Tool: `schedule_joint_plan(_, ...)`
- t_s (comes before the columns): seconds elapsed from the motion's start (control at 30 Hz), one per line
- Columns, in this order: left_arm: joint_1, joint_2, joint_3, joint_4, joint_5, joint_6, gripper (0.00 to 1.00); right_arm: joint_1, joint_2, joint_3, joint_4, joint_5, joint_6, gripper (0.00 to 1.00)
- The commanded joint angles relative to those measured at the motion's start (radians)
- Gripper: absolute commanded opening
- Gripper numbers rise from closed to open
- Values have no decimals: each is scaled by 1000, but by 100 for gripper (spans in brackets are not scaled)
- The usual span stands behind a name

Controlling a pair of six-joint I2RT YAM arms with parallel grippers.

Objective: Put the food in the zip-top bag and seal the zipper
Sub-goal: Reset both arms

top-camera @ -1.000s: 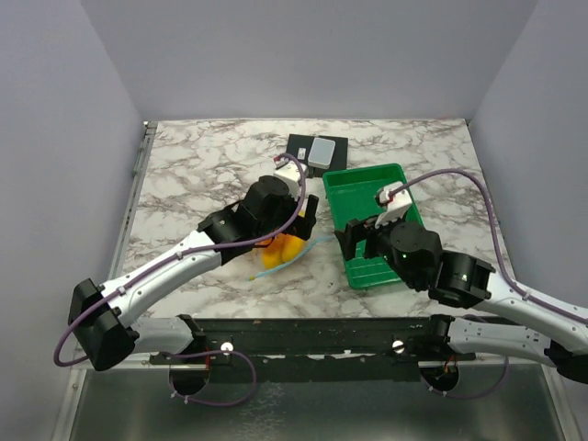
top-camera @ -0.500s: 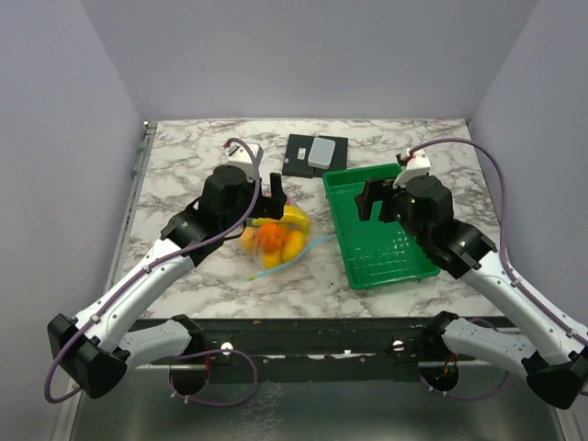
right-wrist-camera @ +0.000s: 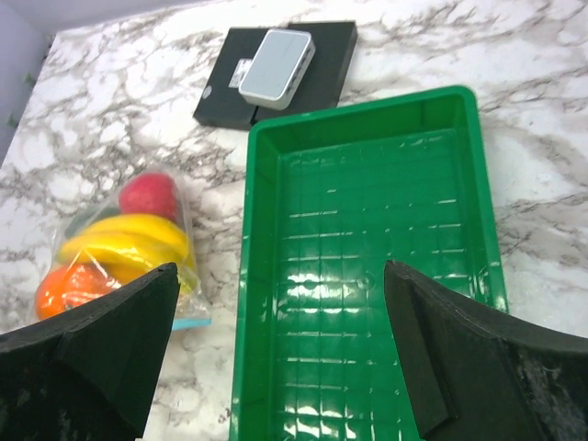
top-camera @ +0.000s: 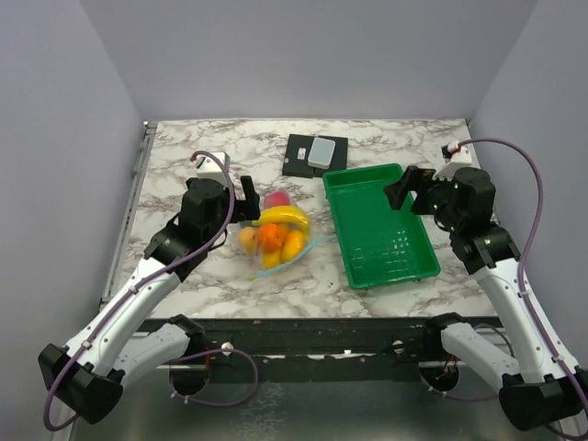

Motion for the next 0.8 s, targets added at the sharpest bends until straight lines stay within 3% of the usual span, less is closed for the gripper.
schedule_joint_plan(0.0,5,-76,-44,45,-81,2,99,-10,-37,-53,-5,-113,-1,99)
schedule_joint_plan(0.43,5,-154,-110,83,-57,37,99,-8,-365,-246,170,-138,-65,100)
schedule_joint_plan(0.77,5,-152,-113,83,-65,48,99,-5,-473,-294,200,-153,-71,100)
